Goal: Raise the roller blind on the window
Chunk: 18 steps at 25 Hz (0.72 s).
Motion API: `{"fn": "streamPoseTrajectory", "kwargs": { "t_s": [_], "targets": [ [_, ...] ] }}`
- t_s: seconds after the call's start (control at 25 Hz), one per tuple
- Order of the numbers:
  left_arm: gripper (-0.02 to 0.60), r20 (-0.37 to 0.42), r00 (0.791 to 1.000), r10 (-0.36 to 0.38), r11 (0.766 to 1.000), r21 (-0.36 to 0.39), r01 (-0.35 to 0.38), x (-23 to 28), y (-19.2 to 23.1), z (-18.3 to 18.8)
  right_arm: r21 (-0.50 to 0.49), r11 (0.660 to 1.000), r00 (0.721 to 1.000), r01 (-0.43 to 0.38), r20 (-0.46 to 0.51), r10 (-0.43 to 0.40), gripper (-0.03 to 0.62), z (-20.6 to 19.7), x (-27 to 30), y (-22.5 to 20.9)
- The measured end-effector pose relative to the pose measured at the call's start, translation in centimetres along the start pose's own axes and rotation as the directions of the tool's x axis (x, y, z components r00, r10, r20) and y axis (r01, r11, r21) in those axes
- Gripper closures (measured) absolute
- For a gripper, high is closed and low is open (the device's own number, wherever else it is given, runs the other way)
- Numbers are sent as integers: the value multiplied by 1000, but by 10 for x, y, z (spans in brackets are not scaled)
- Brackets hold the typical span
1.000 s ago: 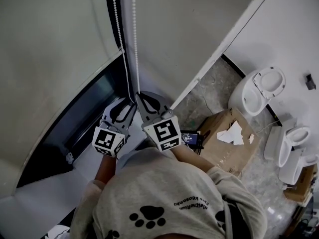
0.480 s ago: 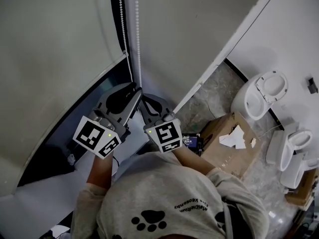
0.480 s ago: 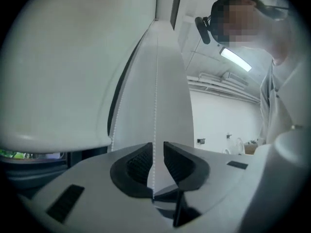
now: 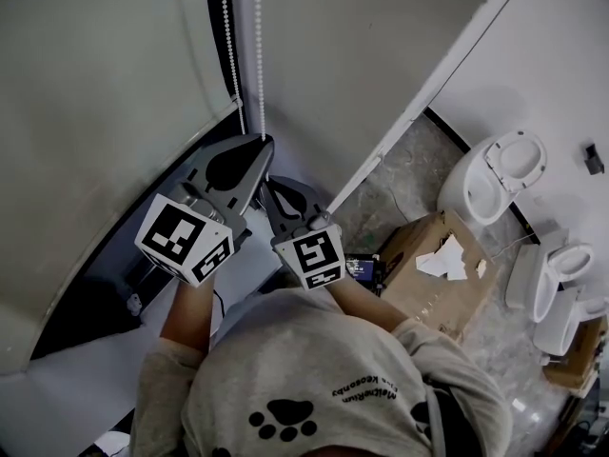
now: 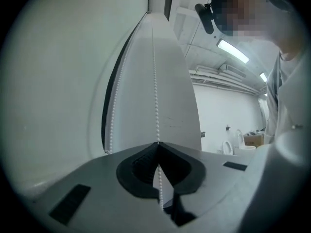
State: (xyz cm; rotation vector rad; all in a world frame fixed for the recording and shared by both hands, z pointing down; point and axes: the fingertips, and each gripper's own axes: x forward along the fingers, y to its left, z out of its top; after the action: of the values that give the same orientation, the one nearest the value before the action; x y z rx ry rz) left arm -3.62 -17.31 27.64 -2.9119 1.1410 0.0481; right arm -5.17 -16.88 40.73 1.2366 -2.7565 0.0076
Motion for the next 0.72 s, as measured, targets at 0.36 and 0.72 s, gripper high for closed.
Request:
{"fn": "streamPoseTrajectory", "kwargs": {
  "t_s": [0.36, 0.72],
  "targets": [
    [574, -29, 1000, 2, 999, -33, -3, -3, -7, -26, 11, 1000, 999, 5, -42, -5, 585, -26, -3, 5],
    [574, -79, 997, 21, 995, -100, -29, -4, -9, -86, 2, 1000, 987, 25, -158, -25, 585, -86, 1, 4]
  ]
}}
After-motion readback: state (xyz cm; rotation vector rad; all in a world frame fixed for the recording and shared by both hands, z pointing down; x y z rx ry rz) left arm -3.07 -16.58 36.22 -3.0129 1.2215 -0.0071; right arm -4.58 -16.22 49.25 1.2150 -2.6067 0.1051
